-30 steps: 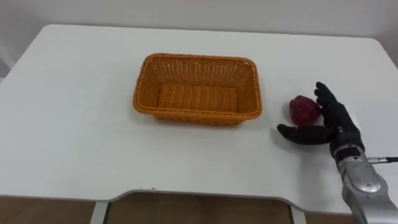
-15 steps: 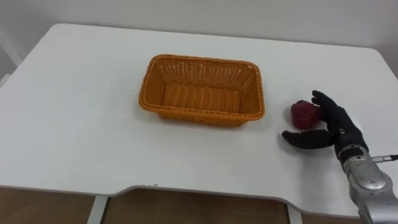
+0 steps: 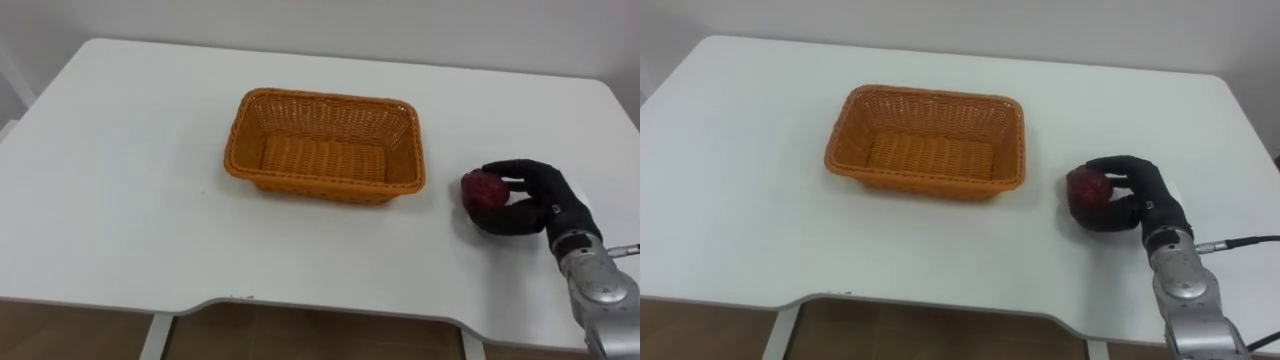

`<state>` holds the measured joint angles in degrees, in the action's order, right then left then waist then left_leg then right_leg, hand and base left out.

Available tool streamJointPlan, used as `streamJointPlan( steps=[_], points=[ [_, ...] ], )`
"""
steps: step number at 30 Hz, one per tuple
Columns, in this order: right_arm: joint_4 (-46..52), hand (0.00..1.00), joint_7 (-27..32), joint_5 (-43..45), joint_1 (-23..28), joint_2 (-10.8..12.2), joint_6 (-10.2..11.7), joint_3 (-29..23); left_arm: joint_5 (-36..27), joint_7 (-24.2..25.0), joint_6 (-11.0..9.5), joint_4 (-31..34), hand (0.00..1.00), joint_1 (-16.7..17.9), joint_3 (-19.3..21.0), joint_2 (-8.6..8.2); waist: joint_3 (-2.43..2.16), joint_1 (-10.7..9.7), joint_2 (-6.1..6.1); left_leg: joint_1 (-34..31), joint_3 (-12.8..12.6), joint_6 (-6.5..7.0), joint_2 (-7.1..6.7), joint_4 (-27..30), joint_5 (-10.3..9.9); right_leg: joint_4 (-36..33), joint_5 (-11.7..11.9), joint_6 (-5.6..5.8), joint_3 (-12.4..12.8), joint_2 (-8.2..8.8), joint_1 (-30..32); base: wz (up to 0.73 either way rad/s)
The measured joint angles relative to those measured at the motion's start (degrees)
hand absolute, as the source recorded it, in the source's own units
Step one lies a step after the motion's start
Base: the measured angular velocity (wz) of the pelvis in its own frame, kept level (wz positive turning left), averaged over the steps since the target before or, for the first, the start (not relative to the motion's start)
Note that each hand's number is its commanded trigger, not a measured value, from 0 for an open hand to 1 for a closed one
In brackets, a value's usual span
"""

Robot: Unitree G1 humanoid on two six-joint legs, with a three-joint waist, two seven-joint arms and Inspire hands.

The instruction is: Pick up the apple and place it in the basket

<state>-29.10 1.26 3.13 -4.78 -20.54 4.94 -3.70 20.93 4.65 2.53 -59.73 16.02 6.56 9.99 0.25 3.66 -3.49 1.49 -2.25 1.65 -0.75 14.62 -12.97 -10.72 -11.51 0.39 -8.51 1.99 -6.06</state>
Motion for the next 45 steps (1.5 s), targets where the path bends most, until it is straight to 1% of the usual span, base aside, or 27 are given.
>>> streamJointPlan(
  steps=[9, 12, 15, 16, 17, 19, 21, 23, 26, 30, 32, 37, 38, 39, 42, 45],
  points=[
    [0.0, 1.0, 0.23, 0.05, 0.0, 0.0, 0.0, 0.05, -0.12, 0.0, -0.04, 0.05, 0.0, 0.0, 0.0, 0.15, -0.06, 0.03, -0.13, 0.24, -0.12, 0.0, 0.0, -0.1, 0.0, -0.01, 0.0, 0.0, 0.0, 0.0, 0.03, 0.0],
    [0.0, 1.0, 0.9, -0.78, 0.0, 0.03, -0.02, 0.1, -0.68, -0.03, -0.09, 0.07, 0.0, -0.04, -0.14, 0.18, -0.04, -0.04, -0.18, 0.21, -0.09, 0.0, -0.02, 0.07, 0.01, -0.01, 0.01, 0.0, -0.01, 0.02, 0.0, 0.0],
    [0.18, 1.0, 2.79, -2.73, -0.19, 0.18, -0.07, 0.01, -1.16, -0.18, -0.07, 0.07, 0.0, -0.03, -0.6, 0.18, -0.01, -0.15, -0.18, 0.15, 0.0, 0.01, -0.01, 0.08, 0.02, 0.01, 0.0, 0.0, -0.12, 0.06, -0.01, 0.0],
    [1.22, 1.0, 3.66, -2.83, -0.19, 0.6, -0.22, -0.46, -0.76, -0.19, -0.05, 0.07, 0.0, 0.07, -0.57, 0.14, 0.0, -0.28, -0.23, 0.18, 0.04, 0.0, -0.02, 0.09, 0.02, -0.03, 0.0, 0.0, -0.15, 0.05, -0.02, 0.0],
    [3.4, 1.0, 4.26, -2.81, -0.18, 0.82, -0.82, -0.87, -0.16, -0.17, -0.01, 0.08, 0.0, 0.21, -0.53, 0.11, 0.01, -0.39, -0.21, 0.17, 0.05, 0.0, -0.01, 0.08, 0.02, -0.02, 0.0, 0.0, -0.15, 0.04, -0.02, 0.0],
    [7.69, 1.0, 5.12, -2.85, -0.18, 0.81, -1.13, -1.96, -0.04, -0.16, 0.11, 0.07, 0.0, 0.25, -0.35, 0.16, 0.04, -0.61, -0.15, 0.2, 0.05, 0.0, -0.02, 0.07, 0.02, 0.02, 0.0, 0.0, -0.12, 0.03, -0.02, 0.0],
    [12.42, 1.0, 6.74, -2.82, -0.14, 0.79, -1.15, -2.73, -0.11, -0.19, 0.12, 0.06, 0.0, 0.26, 0.14, 0.21, 0.04, -0.63, -0.1, 0.33, 0.05, 0.0, -0.01, 0.08, 0.02, 0.03, 0.0, 0.0, -0.06, 0.02, -0.1, 0.0],
    [19.28, 1.0, 8.56, -2.88, -0.06, 0.8, -1.13, -2.79, -0.38, -0.7, 0.05, 0.02, 0.0, 0.02, 0.19, 0.23, 0.08, -0.74, 0.02, 0.16, -0.18, 0.0, 0.02, 0.06, 0.02, 0.05, 0.0, 0.0, -0.14, 0.0, 0.05, 0.0],
    [25.84, 1.0, 8.69, -2.12, -0.04, 0.81, -0.84, -2.51, -0.08, -2.02, -0.13, 0.0, 0.0, -0.26, 0.04, 0.18, 0.07, -0.68, 0.09, 0.05, -0.32, -0.01, 0.04, -0.11, 0.01, 0.01, 0.0, 0.0, -0.12, -0.04, 0.13, 0.0],
    [30.31, 1.0, 8.68, -1.76, -0.01, 0.81, -0.58, -1.91, -0.08, -3.38, -0.21, -0.17, 0.0, -0.24, -0.41, 0.17, 0.04, -0.54, 0.17, -0.1, -0.33, -0.01, 0.03, -0.27, 0.0, 0.01, 0.0, 0.0, -0.12, -0.03, 0.18, 0.0],
    [31.92, 1.0, 8.49, -0.7, -0.01, 0.82, -0.66, -0.59, -0.11, -4.26, -0.1, -0.57, 0.0, -0.4, -1.1, 0.13, -0.02, -0.31, 0.27, -0.04, -0.39, -0.01, 0.04, -0.37, 0.0, 0.01, 0.0, 0.0, -0.06, -0.03, 0.19, 0.0],
    [32.68, 1.0, 6.34, -0.05, -0.02, 0.83, -0.66, 1.92, -0.24, -4.55, -0.1, -0.63, 0.0, -0.5, -1.21, 0.13, -0.1, -0.08, 0.33, 0.15, -0.53, -0.01, 0.05, -0.79, 0.02, 0.05, 0.01, 0.0, 0.14, -0.03, 0.28, -0.01],
    [32.68, 0.79, 5.63, -0.05, -0.02, 0.85, -0.66, 2.6, -0.24, -4.59, -0.1, -0.63, 0.0, -0.5, -1.22, 0.11, -0.1, -0.07, 0.33, 0.17, -0.62, -0.01, 0.05, -0.82, 0.02, 0.07, 0.0, 0.0, 0.27, -0.04, 0.34, -0.05],
    [32.68, 0.0, 5.11, -0.05, -0.02, 0.9, -0.66, 2.8, -0.24, -4.64, -0.1, -0.63, 0.0, -0.5, -1.22, 0.09, -0.11, -0.06, 0.35, 0.17, -0.67, -0.01, 0.04, -0.83, 0.02, 0.07, 0.0, 0.0, 0.37, -0.04, 0.39, -0.04],
    [32.71, 0.0, 3.42, -0.1, -0.06, 1.04, -0.67, 3.91, -0.78, -5.65, -0.1, -0.65, 0.0, -0.51, -1.62, -0.07, -0.19, 0.24, 0.62, 0.09, -0.68, 0.0, 0.02, -0.87, 0.02, 0.08, 0.01, 0.0, 0.48, -0.04, 0.46, 0.0],
    [32.71, 0.0, 1.68, -0.08, -0.12, 1.06, -0.73, 5.04, -1.22, -5.76, -0.03, -1.21, 0.0, -1.18, -3.11, -0.1, -0.16, 0.45, 0.86, 0.18, -0.66, 0.0, 0.02, -0.88, 0.04, 0.09, 0.01, 0.0, 0.48, -0.04, 0.44, 0.0]
  ],
)
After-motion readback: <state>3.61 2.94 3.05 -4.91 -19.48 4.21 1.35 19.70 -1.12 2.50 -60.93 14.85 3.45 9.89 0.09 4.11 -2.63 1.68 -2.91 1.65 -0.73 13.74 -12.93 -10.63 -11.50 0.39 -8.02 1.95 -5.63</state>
